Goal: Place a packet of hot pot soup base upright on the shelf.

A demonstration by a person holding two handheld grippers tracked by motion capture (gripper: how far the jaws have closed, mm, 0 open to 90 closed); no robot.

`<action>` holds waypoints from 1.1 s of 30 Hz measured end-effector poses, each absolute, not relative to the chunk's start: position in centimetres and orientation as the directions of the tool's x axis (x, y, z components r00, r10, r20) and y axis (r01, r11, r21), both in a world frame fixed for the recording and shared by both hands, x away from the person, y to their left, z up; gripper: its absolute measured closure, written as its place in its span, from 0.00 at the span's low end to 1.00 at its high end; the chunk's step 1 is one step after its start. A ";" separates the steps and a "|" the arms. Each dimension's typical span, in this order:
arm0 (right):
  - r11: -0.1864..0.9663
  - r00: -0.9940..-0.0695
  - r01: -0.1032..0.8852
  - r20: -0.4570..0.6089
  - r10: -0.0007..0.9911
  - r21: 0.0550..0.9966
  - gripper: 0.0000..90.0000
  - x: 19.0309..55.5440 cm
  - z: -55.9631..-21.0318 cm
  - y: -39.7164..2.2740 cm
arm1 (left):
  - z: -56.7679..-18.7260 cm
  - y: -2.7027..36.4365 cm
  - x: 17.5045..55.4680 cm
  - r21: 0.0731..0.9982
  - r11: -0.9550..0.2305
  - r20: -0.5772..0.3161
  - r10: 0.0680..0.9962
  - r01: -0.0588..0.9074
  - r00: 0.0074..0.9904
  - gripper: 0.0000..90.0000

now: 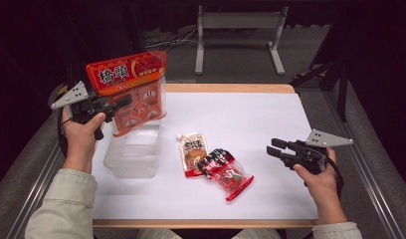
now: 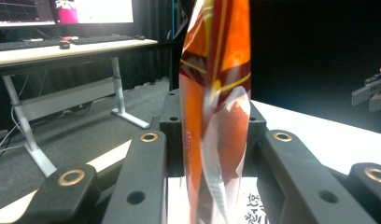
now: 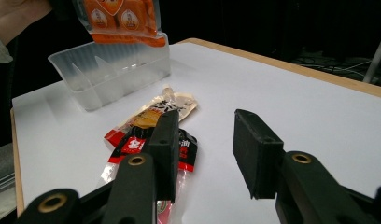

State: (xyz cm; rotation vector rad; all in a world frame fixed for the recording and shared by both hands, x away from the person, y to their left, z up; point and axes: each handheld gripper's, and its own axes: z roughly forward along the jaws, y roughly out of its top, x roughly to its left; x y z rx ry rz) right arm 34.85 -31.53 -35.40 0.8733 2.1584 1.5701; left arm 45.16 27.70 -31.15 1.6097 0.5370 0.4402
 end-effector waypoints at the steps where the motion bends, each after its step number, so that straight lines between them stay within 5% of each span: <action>1: 0.204 -0.757 0.283 0.088 0.647 0.937 0.69 34.9 -35.5 -31.5 | -31.3 27.7 45.2 0.994 -0.070 -0.029 0.581 0.085 0.813 0.79; 33: 0.218 -0.809 0.228 0.060 0.585 0.949 0.69 34.6 -35.4 -30.4 | -34.6 29.3 46.0 0.989 0.044 -0.140 0.616 0.143 0.775 0.79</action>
